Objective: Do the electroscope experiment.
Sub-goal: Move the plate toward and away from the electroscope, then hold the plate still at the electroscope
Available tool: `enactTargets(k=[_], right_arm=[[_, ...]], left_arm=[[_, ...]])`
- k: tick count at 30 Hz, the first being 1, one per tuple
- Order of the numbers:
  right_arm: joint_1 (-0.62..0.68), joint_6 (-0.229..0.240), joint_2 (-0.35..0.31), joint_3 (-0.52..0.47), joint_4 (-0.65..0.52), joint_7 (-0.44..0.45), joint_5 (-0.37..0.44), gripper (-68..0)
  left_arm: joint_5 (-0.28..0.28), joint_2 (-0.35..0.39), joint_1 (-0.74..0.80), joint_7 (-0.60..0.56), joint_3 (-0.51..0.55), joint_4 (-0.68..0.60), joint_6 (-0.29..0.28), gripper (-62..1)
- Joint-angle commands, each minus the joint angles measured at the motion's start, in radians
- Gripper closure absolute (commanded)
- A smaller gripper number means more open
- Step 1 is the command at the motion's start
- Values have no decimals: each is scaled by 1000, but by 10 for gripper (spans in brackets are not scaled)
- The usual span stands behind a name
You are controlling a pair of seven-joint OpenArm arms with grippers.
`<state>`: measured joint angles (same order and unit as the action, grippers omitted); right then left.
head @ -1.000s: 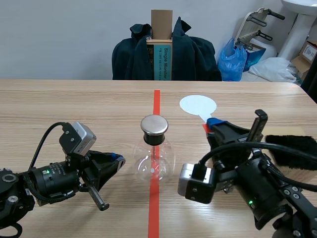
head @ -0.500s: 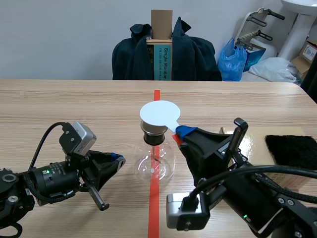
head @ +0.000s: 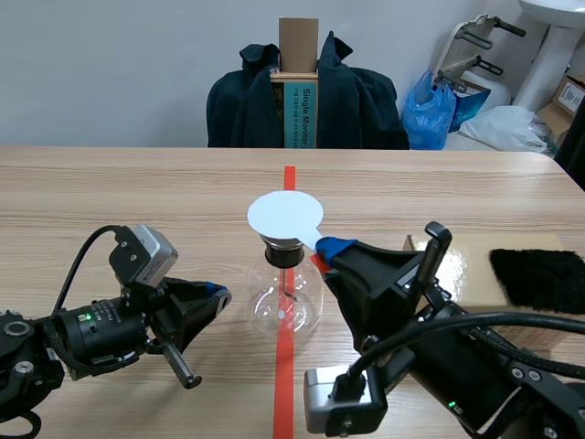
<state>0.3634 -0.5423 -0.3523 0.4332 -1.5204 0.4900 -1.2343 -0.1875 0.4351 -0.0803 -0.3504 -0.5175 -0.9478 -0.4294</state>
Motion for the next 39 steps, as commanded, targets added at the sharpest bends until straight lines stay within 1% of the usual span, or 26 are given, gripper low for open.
enactTargets(k=[1, 7, 39], right_arm=[[-8, -6, -5, -8, -19, -3, 3, -8], [-8, 19, -5, -7, -19, -1, 3, -8], [-8, 20, -5, -7, -19, 6, 3, -8]], left_arm=[[-10, -2, 0, -19, 5, -20, -2, -19], [-10, -2, 0, -19, 5, -20, -2, -19], [-10, -2, 0, -19, 5, -20, -2, -19]])
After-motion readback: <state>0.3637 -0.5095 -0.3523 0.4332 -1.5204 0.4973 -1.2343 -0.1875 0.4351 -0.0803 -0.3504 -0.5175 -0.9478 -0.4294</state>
